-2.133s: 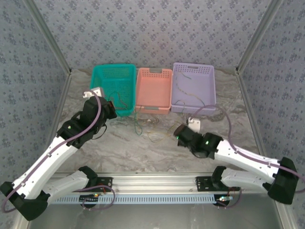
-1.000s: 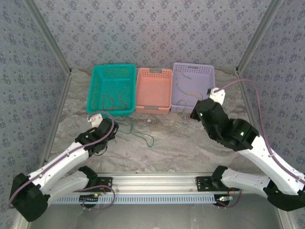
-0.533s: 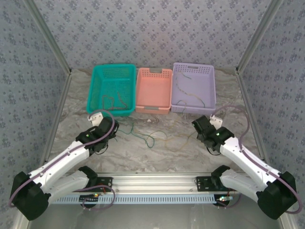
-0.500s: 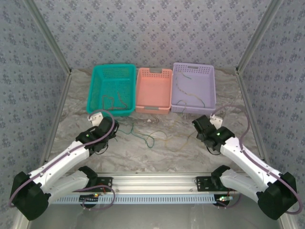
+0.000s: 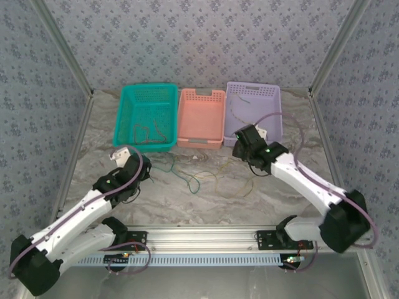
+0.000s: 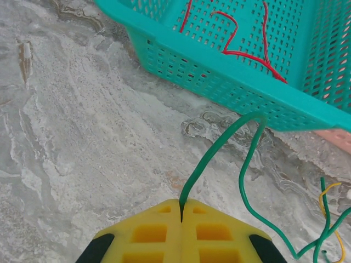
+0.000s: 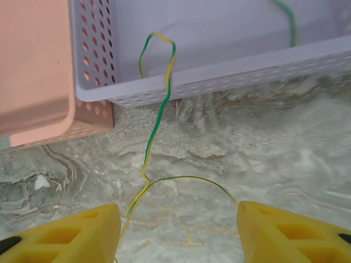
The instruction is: Untangle the cables
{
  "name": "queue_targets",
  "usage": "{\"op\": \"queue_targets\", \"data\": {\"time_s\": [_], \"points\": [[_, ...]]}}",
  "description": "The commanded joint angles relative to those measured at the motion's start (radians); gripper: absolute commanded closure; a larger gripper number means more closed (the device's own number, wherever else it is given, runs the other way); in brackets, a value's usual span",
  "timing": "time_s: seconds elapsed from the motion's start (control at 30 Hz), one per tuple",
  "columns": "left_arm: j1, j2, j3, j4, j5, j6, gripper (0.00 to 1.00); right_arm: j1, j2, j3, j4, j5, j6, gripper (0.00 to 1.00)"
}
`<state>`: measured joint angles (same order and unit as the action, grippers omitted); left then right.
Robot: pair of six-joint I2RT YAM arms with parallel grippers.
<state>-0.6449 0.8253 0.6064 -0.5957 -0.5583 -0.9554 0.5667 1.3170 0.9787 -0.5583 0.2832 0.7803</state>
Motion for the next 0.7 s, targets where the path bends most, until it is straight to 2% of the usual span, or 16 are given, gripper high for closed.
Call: {"op": "queue_targets", "data": {"time_s": [0.0, 0.1, 0.2, 0.27, 0.43, 0.6, 0.67], "points": [[0.007, -0.049, -0.045, -0.022, 0.021, -0.048, 0.89, -0.028, 0.075, 0.021, 0.149, -0.112, 0.000, 0.41], [0.006, -0.077, -0.067, -0.027, 0.031, -0.053, 0.60, -0.039, 0.153, 0.044, 0.175, -0.109, 0.028, 0.46], [0.006, -0.087, -0.069, -0.038, 0.050, -0.054, 0.43, -0.055, 0.227, 0.062, 0.164, -0.102, 0.063, 0.52], [0.006, -0.091, -0.067, -0.040, 0.064, -0.050, 0.36, -0.058, 0.251, 0.053, 0.180, -0.097, 0.080, 0.57], [0.006, -0.096, -0.045, -0.032, 0.115, -0.034, 0.35, -0.073, 0.280, 0.068, 0.211, -0.082, 0.083, 0.74], [0.004, -0.102, -0.033, -0.012, 0.161, -0.016, 0.38, -0.071, 0.260, 0.138, 0.152, -0.034, 0.043, 0.98], [0.002, -0.112, -0.031, 0.005, 0.175, 0.001, 0.41, -0.068, 0.222, 0.149, 0.138, -0.006, 0.030, 1.00]]}}
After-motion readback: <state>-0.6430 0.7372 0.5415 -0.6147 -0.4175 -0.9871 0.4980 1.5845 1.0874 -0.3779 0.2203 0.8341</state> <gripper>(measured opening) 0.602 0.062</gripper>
